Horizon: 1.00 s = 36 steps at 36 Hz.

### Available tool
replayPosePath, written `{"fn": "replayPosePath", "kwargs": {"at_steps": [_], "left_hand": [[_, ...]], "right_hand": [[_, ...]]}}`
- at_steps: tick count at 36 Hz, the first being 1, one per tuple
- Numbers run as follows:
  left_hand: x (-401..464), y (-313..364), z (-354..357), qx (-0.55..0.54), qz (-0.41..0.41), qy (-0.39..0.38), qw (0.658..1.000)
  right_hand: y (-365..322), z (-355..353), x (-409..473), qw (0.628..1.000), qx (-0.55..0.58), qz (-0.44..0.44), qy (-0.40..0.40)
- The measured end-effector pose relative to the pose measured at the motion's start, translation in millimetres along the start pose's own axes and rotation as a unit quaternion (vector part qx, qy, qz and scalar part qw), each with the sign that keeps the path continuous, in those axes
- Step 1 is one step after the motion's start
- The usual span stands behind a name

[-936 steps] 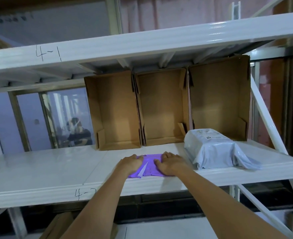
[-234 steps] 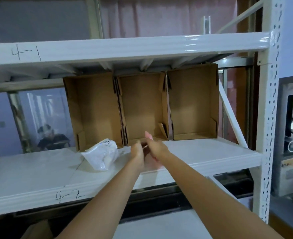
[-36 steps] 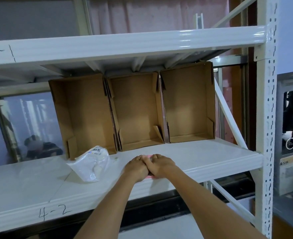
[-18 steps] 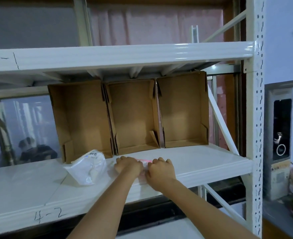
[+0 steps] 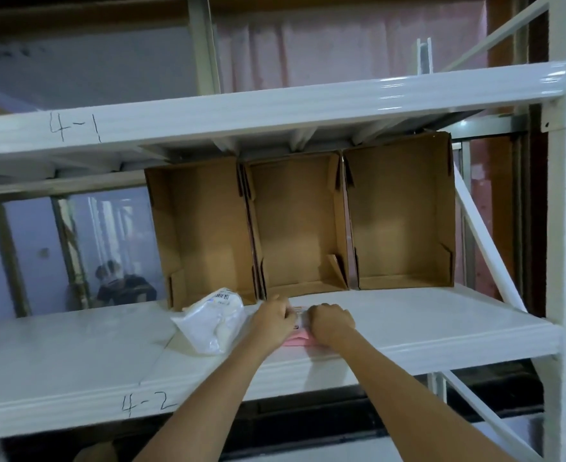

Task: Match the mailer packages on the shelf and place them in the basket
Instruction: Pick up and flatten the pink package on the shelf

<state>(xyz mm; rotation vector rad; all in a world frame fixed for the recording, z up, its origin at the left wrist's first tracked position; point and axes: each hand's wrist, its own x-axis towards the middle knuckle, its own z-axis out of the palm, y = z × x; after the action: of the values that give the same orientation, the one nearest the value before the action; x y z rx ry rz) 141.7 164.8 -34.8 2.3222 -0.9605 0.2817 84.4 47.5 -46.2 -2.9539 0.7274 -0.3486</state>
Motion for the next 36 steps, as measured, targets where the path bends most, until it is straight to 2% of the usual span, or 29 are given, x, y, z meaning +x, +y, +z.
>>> {"fn": "replayPosePath", "kwargs": {"at_steps": [9, 14, 20, 25, 31, 36], "left_hand": [[16, -12, 31, 0.14, 0.047, -0.156, 0.977], [24, -11, 36, 0.171, 0.055, -0.165, 0.97], [29, -14, 37, 0.156, 0.054, -0.175, 0.971], [31, -12, 38, 0.152, 0.04, -0.192, 0.969], [34, -16, 46, 0.199, 0.032, -0.174, 0.964], [38, -19, 51, 0.212, 0.003, -0.18, 0.961]], "right_hand": [[10, 8, 5, 0.995, 0.072, -0.051, 0.038], [9, 8, 18, 0.994, 0.1, -0.041, -0.012], [6, 18, 16, 0.99, 0.114, -0.077, 0.002], [5, 14, 19, 0.992, 0.11, -0.058, -0.037], [6, 22, 23, 0.993, 0.114, -0.011, -0.007], [5, 18, 17, 0.997, 0.076, 0.002, -0.018]]}}
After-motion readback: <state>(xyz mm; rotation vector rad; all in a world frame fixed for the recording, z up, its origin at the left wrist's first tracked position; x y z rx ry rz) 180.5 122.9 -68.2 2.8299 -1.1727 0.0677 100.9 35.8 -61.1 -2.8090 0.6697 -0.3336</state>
